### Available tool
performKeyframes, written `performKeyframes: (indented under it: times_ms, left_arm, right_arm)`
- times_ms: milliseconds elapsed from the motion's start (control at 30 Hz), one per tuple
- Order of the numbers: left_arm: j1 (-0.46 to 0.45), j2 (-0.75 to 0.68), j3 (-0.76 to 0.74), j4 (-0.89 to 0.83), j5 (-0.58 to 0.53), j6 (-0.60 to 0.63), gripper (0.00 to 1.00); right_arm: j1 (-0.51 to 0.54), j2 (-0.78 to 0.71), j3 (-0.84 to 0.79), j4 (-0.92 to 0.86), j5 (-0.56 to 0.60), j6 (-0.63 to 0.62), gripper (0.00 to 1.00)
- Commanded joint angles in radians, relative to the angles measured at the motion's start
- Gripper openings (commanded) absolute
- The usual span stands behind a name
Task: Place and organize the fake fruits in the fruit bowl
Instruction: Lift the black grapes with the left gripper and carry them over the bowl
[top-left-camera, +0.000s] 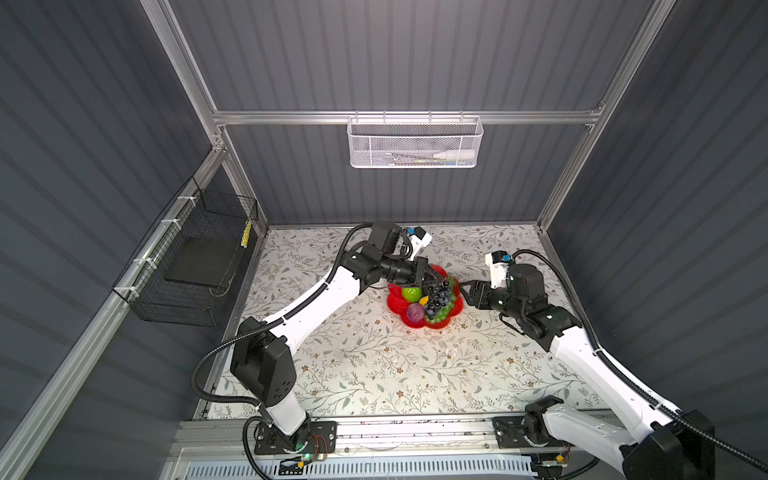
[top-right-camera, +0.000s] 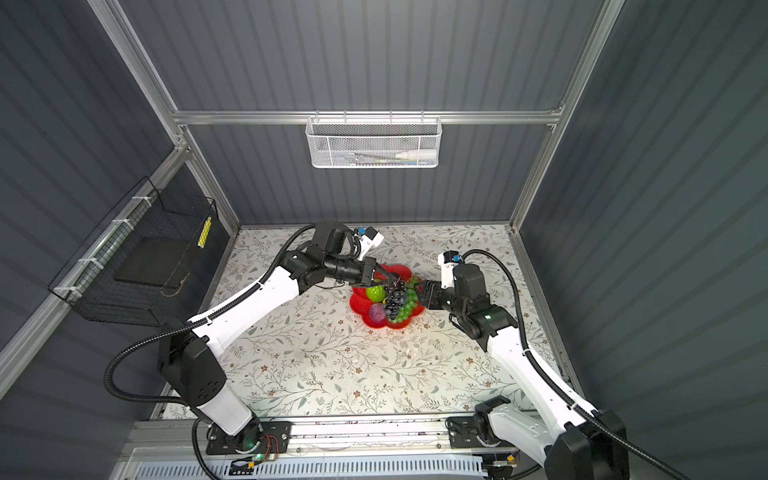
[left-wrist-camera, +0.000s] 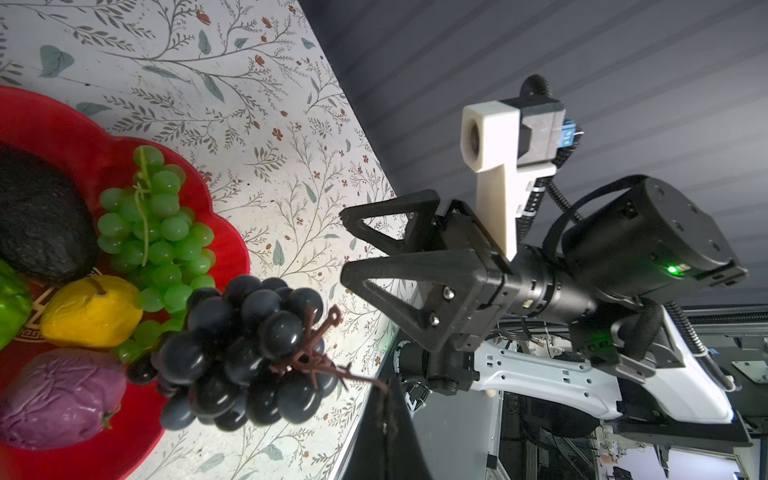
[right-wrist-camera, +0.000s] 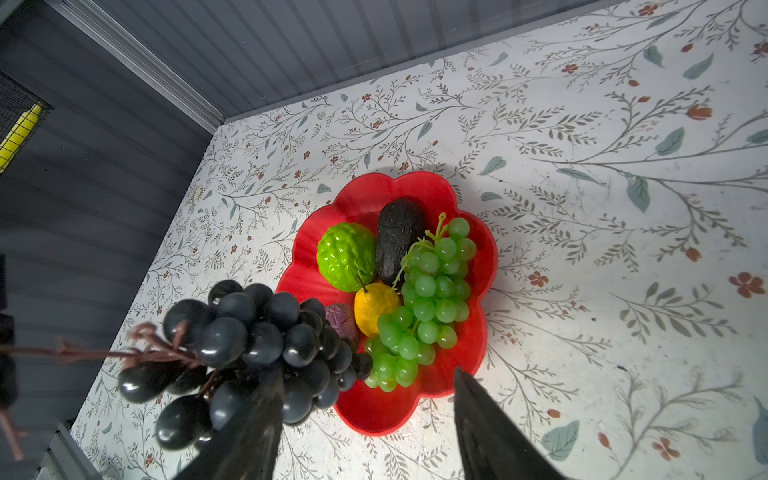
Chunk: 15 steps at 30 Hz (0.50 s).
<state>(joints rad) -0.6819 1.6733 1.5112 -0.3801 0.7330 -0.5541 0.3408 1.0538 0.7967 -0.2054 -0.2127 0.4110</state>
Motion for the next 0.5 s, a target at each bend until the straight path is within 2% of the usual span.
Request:
performKeyframes:
  times_ms: [0, 467]
  left_arm:
    - [-0.005, -0.032, -0.034, 0.018, -0.009, 0.001, 0.0]
    - [0.04, -0.17, -0.232, 0.02, -0.174, -0.001, 0.0]
  right_arm:
    - [-0.003, 0.021, 0.008, -0.026, 0.0, -0.025, 0.66]
    - [0.002, 0.186, 0.084, -0.006, -0.112, -0.055, 0.66]
